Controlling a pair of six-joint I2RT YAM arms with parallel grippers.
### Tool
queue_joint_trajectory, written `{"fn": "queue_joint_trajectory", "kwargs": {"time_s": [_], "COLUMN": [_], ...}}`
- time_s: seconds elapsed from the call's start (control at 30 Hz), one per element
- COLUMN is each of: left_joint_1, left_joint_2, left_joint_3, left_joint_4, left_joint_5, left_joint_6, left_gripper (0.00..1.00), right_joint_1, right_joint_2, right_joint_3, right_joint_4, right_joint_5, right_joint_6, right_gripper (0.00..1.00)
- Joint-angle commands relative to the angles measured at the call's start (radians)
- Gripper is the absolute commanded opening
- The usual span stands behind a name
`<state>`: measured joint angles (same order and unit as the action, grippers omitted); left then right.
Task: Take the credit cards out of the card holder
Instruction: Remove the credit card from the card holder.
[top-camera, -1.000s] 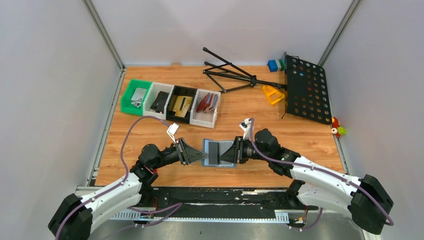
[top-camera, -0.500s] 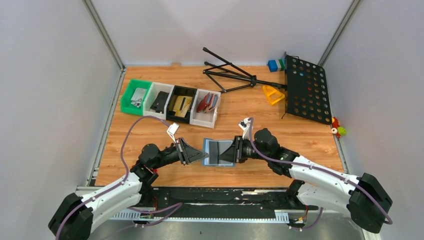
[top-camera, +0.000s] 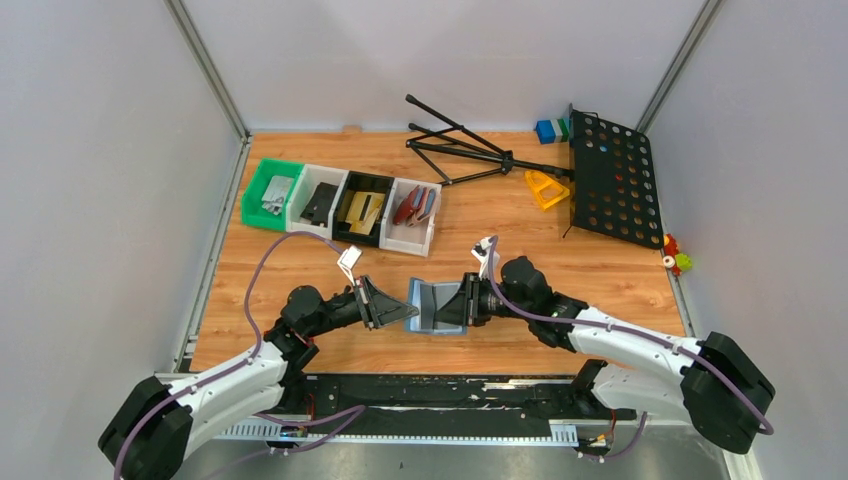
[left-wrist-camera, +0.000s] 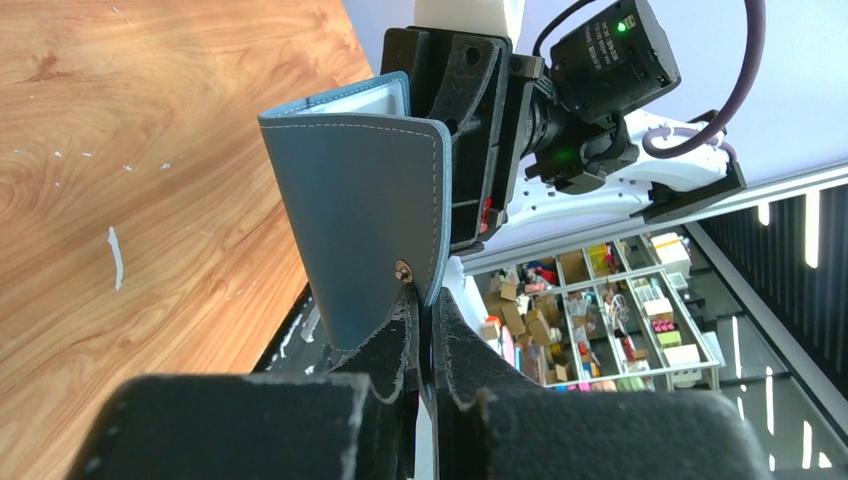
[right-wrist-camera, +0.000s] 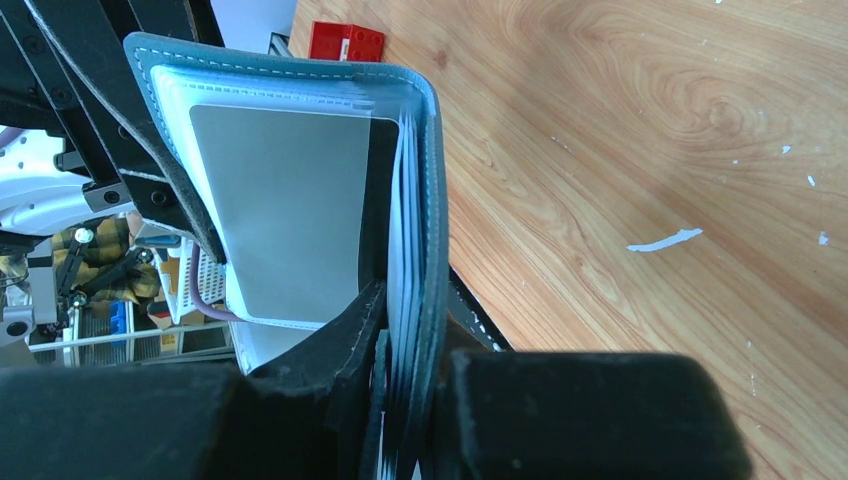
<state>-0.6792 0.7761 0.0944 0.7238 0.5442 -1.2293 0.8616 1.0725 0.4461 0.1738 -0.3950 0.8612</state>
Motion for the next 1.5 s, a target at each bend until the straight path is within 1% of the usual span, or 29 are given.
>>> {"fn": "queue_joint_trajectory", "kwargs": {"time_s": [0.0, 0.17, 0.43, 0.5, 0.63, 0.67, 0.73, 0.83, 0.97, 1.0, 1.1, 1.2, 1.33, 1.43, 1.47], "left_joint_1": [-0.003, -0.008, -0.02, -0.022, -0.022, -0.022, -0.022, -0.023, -0.022, -0.022, -0.022, -0.022, -0.022, -0.023, -0.022], "left_joint_2": [0.007, 0.017, 0.071, 0.088, 0.1, 0.097, 0.093, 0.078, 0.054, 0.05, 0.037, 0.025, 0.02, 0.022, 0.026], "left_joint_3": [0.037, 0.042, 0.06, 0.068, 0.079, 0.086, 0.104, 0.121, 0.121, 0.122, 0.124, 0.138, 0.148, 0.148, 0.148], "left_joint_4": [0.14, 0.15, 0.149, 0.118, 0.044, 0.008, -0.07, -0.14, -0.19, -0.207, -0.242, -0.289, -0.316, -0.313, -0.309], "left_joint_5": [0.023, 0.017, 0.017, 0.019, 0.006, -0.001, -0.013, -0.021, -0.034, -0.034, -0.04, -0.046, -0.05, -0.051, -0.048], "left_joint_6": [-0.018, -0.016, -0.004, 0.01, 0.043, 0.055, 0.085, 0.113, 0.121, 0.125, 0.134, 0.155, 0.167, 0.166, 0.164], "left_gripper": [0.03, 0.0, 0.0, 0.0, 0.0, 0.0, 0.0, 0.0, 0.0, 0.0, 0.0, 0.0, 0.0, 0.0, 0.0], "right_joint_1": [0.005, 0.007, 0.017, 0.017, 0.017, 0.017, 0.017, 0.017, 0.017, 0.016, 0.017, 0.017, 0.017, 0.016, 0.017], "right_joint_2": [0.006, 0.016, 0.06, 0.069, 0.076, 0.074, 0.069, 0.052, 0.033, 0.03, 0.015, -0.014, -0.041, -0.047, -0.043], "right_joint_3": [0.026, 0.032, 0.049, 0.051, 0.047, 0.043, 0.033, 0.015, 0.005, 0.008, 0.012, -0.006, -0.02, -0.022, -0.022], "right_joint_4": [0.074, 0.083, 0.103, 0.106, 0.09, 0.083, 0.067, 0.063, 0.069, 0.061, 0.038, 0.041, 0.048, 0.054, 0.064], "right_joint_5": [-0.029, -0.034, -0.042, -0.041, -0.023, -0.016, 0.004, 0.016, 0.013, 0.014, 0.022, 0.037, 0.046, 0.044, 0.04], "right_joint_6": [-0.011, -0.011, -0.011, -0.012, -0.013, -0.015, -0.014, -0.012, -0.011, -0.015, -0.024, -0.022, -0.012, -0.009, -0.006], "right_gripper": [0.01, 0.01, 0.02, 0.04, 0.16, 0.19, 0.23, 0.33, 0.35, 0.38, 0.56, 0.71, 0.83, 0.9, 0.94]}}
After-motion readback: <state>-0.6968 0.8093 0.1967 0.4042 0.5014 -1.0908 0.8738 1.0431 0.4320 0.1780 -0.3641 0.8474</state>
